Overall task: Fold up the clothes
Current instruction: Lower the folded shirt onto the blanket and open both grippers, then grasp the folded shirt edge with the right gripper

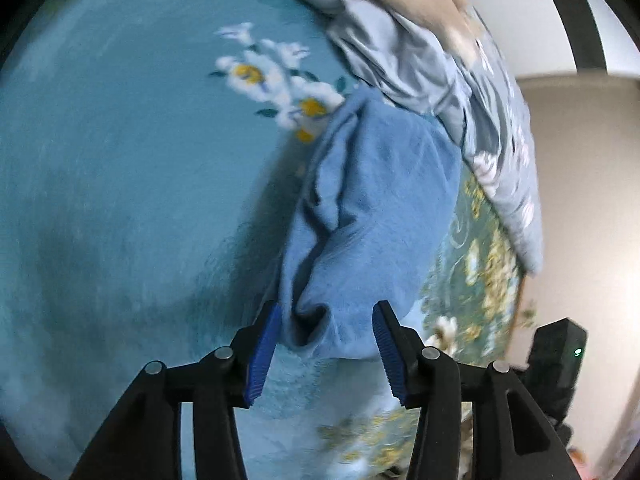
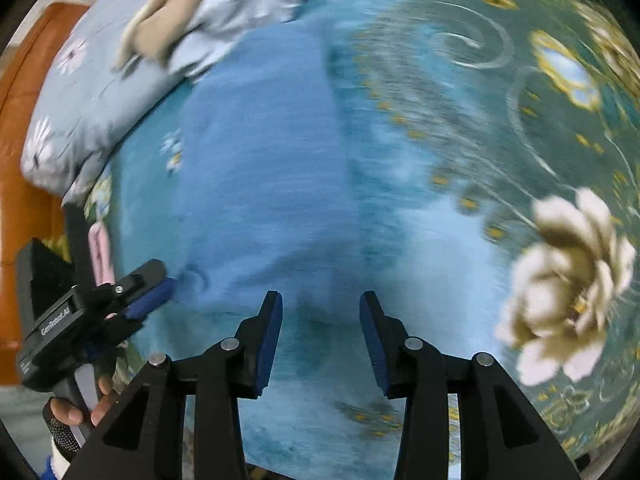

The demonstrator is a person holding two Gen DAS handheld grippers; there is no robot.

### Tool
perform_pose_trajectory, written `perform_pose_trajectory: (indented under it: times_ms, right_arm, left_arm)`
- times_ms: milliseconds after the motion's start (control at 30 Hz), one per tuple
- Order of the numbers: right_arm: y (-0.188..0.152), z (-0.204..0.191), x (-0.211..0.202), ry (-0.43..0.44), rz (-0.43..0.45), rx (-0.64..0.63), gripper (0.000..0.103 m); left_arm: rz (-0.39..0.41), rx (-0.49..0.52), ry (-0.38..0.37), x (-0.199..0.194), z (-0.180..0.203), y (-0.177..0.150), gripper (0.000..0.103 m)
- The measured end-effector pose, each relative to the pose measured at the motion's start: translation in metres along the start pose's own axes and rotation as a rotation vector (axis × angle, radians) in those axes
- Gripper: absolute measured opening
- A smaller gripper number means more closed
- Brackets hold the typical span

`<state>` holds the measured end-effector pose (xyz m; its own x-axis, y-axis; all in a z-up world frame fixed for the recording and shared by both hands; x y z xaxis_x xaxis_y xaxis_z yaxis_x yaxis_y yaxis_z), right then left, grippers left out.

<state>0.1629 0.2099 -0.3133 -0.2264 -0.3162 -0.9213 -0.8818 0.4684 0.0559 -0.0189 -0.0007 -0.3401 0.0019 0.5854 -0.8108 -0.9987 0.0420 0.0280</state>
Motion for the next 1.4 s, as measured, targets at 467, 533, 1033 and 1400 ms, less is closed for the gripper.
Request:
perform_pose_trajectory:
  times_ms: [467,533,1033,1400]
  right_arm:
    - [-0.016,-0.003,0.024,0.036,-0.045,0.036,0.041]
    - [-0.015,-0.004,0.024,0.042,-0.044,0.040,0.041]
    - [-0.013,0.007,0.049,0.102,-0.079,0.115,0.041]
    - [-0.016,0.000,0.057,0.275,-0.116,0.249,0.017]
  left_arm:
    - [-0.035,0.126,-0.016,0.010,0.030,-0.003,0.052]
    - [-0.075,0.110,0.026,0.023,0.022,-0.009,0.052]
    - [-0.105,-0.118,0.039,0.033,-0.038,-0.019,0.043]
    - [-0.030,-0.208,0.121,-0.018,-0.085,-0.008,0.049]
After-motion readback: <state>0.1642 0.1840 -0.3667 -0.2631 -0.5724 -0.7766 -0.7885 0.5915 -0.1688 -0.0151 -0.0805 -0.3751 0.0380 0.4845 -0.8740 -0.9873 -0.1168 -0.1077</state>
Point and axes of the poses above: each gripper's, at about its wrist camera, not at the fingertips, and x roughly the way its jaws point, z to its right, y to its top, the point moved 10 cm from there along x, roughly the way its jaws point, and after that the axes turned 7 degrees about z, right-handed, at the moved point
